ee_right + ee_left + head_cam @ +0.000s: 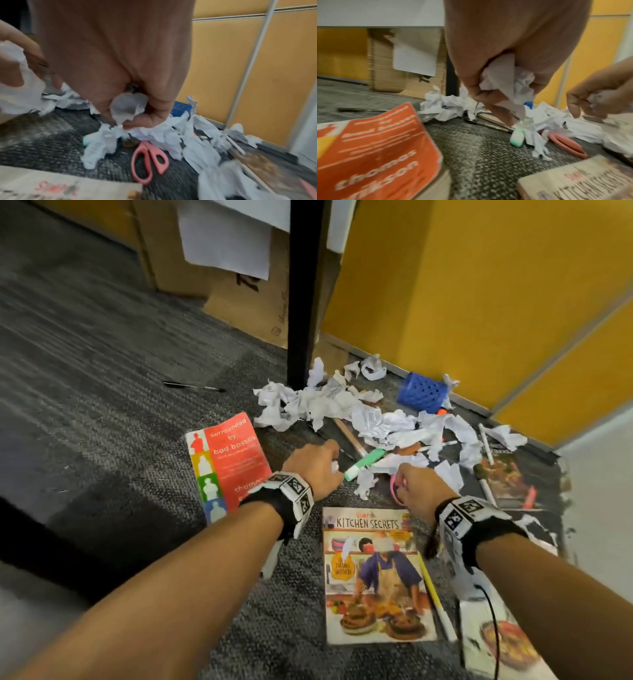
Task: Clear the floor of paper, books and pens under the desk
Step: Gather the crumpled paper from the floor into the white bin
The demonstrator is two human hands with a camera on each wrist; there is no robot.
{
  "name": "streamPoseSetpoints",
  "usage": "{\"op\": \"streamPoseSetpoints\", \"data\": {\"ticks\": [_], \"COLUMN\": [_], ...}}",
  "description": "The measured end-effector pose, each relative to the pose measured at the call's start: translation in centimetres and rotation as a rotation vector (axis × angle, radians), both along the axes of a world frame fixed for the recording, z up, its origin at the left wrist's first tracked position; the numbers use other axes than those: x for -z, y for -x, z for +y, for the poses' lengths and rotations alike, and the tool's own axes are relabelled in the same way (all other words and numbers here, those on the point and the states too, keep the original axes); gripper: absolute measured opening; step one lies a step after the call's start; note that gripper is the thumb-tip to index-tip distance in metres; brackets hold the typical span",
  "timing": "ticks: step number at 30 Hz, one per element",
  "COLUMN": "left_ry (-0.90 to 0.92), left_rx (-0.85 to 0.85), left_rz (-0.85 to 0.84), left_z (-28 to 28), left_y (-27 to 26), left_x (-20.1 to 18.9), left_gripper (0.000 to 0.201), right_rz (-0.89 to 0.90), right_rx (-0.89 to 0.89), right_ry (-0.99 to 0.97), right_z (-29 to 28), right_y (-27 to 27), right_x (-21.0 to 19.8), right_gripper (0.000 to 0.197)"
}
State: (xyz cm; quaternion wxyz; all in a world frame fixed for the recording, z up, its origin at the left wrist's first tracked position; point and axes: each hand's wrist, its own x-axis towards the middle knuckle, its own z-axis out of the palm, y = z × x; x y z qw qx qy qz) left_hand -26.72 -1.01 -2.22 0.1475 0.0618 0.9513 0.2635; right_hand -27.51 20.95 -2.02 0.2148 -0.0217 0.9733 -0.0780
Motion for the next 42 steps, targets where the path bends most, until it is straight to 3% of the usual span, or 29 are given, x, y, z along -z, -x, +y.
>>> {"op": "streamPoseSetpoints", "data": {"ticks": [3, 5, 7, 9, 12, 15, 19, 22, 25, 27, 30, 35, 38, 40, 42], "left_ry": [0.103, 0.164, 0.253, 0.307, 0.240, 0.210, 0.200, 0.076, -0.032, -0.036, -0.027, 0.188, 0.304, 0.352, 0.354], "left_rx": [0.204, 0.353, 0.472, 0.523, 0.489, 0.480, 0.388, 0.213, 0.188, 0.231, 0.349, 0.502, 0.519, 0.519, 0.480], "left_rz": [-0.067, -0.124, -0.173, -0.178, -0.134, -0.090, -0.016, 0.156, 0.240, 0.246, 0.205, 0.147, 0.195, 0.192, 0.143], "left_z": [2.8, 3.9, 4.2, 4.2, 4.3, 4.7, 5.2, 6.0, 7.0, 7.7, 8.4, 9.0, 9.4, 9.6, 9.9], "left_y": [0.0, -0.9, -2.0, -2.7, -3.2, -3.3, -1.8, 1.1, 3.6, 4.2, 4.0, 3.4, 3.0, 3.0, 3.3], "left_x": [1.6, 3.0, 4.5, 5.9, 7.3, 7.6, 6.6, 5.5, 5.3, 5.5, 6.6, 8.4, 9.0, 9.4, 9.4], "left_gripper": [0.027, 0.027, 0.047, 0.060, 0.044, 0.025, 0.030, 0.030, 0.026, 0.029, 0.040, 0.052, 0.043, 0.038, 0.039], "right_rz": [0.071, -0.005, -0.137, -0.243, -0.236, -0.133, 0.106, 0.246, 0.364, 0.359, 0.188, 0.317, 0.268, 0.356, 0.521], "right_rx": [0.050, 0.016, -0.016, -0.045, -0.081, -0.039, 0.013, 0.059, 0.070, 0.042, 0.006, -0.252, -0.160, -0.050, 0.110], "right_ry": [-0.034, -0.033, 0.010, 0.018, 0.003, 0.064, 0.037, 0.026, 0.086, 0.035, -0.007, -0.330, -0.298, -0.266, -0.214], "right_z": [2.2, 3.2, 3.8, 4.1, 4.0, 4.0, 3.4, 2.9, 2.5, 2.4, 2.4, 3.6, 5.0, 5.9, 7.2], "right_y": [-0.3, -1.2, -2.6, -4.2, -5.5, -5.1, -2.5, 0.6, 3.1, 3.9, 3.4, 3.5, 3.9, 3.6, 2.9], "right_x": [1.0, 2.0, 3.2, 4.3, 5.3, 5.3, 4.2, 3.4, 4.1, 6.1, 9.0, 10.2, 9.4, 8.2, 6.7], "right_gripper": [0.018, 0.021, 0.014, 0.021, 0.032, 0.029, 0.025, 0.044, 0.058, 0.073, 0.083, 0.074, 0.053, 0.037, 0.034]}}
